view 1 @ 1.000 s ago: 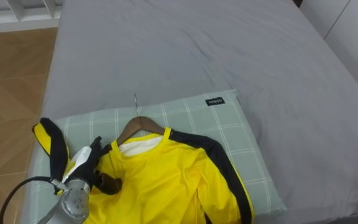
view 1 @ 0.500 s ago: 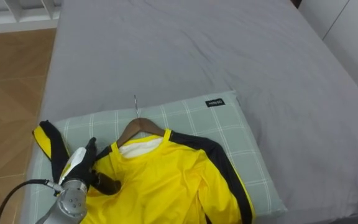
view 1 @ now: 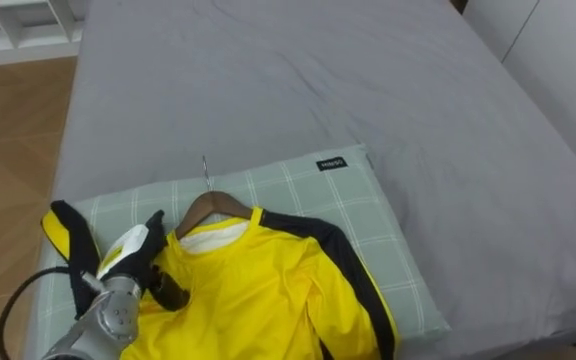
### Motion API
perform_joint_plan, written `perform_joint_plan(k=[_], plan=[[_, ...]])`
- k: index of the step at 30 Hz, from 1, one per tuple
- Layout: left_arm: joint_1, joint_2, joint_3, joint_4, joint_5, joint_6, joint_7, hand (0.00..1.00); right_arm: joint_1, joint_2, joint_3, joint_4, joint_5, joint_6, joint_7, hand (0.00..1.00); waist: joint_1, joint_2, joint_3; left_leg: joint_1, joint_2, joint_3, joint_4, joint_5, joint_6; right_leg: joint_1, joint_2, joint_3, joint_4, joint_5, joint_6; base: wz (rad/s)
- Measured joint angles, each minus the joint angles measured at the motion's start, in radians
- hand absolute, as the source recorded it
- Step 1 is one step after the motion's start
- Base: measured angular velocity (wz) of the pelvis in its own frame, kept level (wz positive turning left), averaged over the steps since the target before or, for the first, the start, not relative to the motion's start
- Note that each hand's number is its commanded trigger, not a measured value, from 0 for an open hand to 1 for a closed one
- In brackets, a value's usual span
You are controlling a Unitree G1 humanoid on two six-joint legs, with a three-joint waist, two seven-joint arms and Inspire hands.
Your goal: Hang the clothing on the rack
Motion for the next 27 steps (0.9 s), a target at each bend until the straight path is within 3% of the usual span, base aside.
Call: perform_joint_plan(k=[5,11,17,18,19,20,21,23,27], plan=[[-0.002,0.005,-0.041,0.01,0.05,0.024,0.0,0.0,0.003,-0.001,0.0,-0.007,-0.024,0.008,0.0,0.0,-0.002,0.008,0.002,0.0,0.0,0.004,-0.003,0.0,0.001,0.0,0.002,0.006,-0.005,0.003,0.003,-0.02],[-0.001,0.005,-0.042,0.035,0.059,0.056,-0.003,0.0,-0.003,-0.001,0.0,-0.036,-0.034,0.012,-0.002,0.0,0.0,0.023,0.0022,0.01,-0.002,0.014,-0.013,0.0,0.001,0.001,0.002,0.018,-0.007,0.005,0.004,-0.04],[-0.001,0.004,-0.06,0.041,0.051,0.076,-0.036,0.39,-0.004,-0.001,0.0,-0.036,-0.028,0.013,-0.002,0.0,0.0,0.023,0.0025,0.015,-0.004,0.018,-0.026,0.001,0.001,0.0,0.001,0.019,-0.011,0.004,0.003,0.0],[-0.001,0.002,-0.06,0.04,0.035,0.08,-0.047,0.53,-0.004,-0.001,0.0,-0.037,-0.028,0.013,-0.002,0.0,0.0,0.023,0.0027,0.016,-0.005,0.018,-0.027,0.001,0.001,0.0,0.0,0.019,-0.01,0.004,0.003,0.0],[-0.001,0.002,-0.059,0.04,0.03,0.081,-0.049,0.56,-0.004,-0.001,0.0,-0.037,-0.028,0.013,-0.002,0.0,0.0,0.023,0.0027,0.016,-0.005,0.018,-0.027,0.0,0.0,0.001,0.0,0.019,-0.009,0.004,0.003,0.0],[-0.005,0.003,-0.055,0.039,0.013,0.086,-0.047,0.65,-0.003,-0.001,0.001,-0.038,-0.027,0.014,-0.002,0.0,0.001,0.023,0.0027,0.017,-0.005,0.019,-0.027,0.0,0.0,0.001,0.0,0.018,-0.009,0.004,0.003,0.0],[-0.017,0.006,-0.053,0.039,0.008,0.094,-0.047,0.81,-0.002,-0.001,0.001,-0.042,-0.027,0.015,-0.003,0.0,0.002,0.022,0.003,0.017,-0.007,0.019,-0.028,0.0,0.0,0.001,-0.002,0.018,-0.009,0.0,0.004,0.0],[-0.036,0.011,-0.049,0.039,-0.024,0.106,-0.047,0.99,-0.002,-0.001,0.002,-0.055,-0.027,0.025,-0.004,0.0,0.003,0.021,0.0035,0.018,-0.008,0.019,-0.029,0.0,0.001,0.002,-0.002,0.019,-0.009,-0.001,0.004,0.0],[-0.05,0.021,-0.036,0.04,-0.066,0.13,-0.051,1.0,-0.002,-0.001,0.002,-0.069,-0.026,0.035,-0.004,0.0,0.002,0.012,0.0068,0.02,-0.008,0.021,-0.03,0.0,0.001,0.002,-0.003,0.02,-0.009,-0.002,0.005,0.0]])
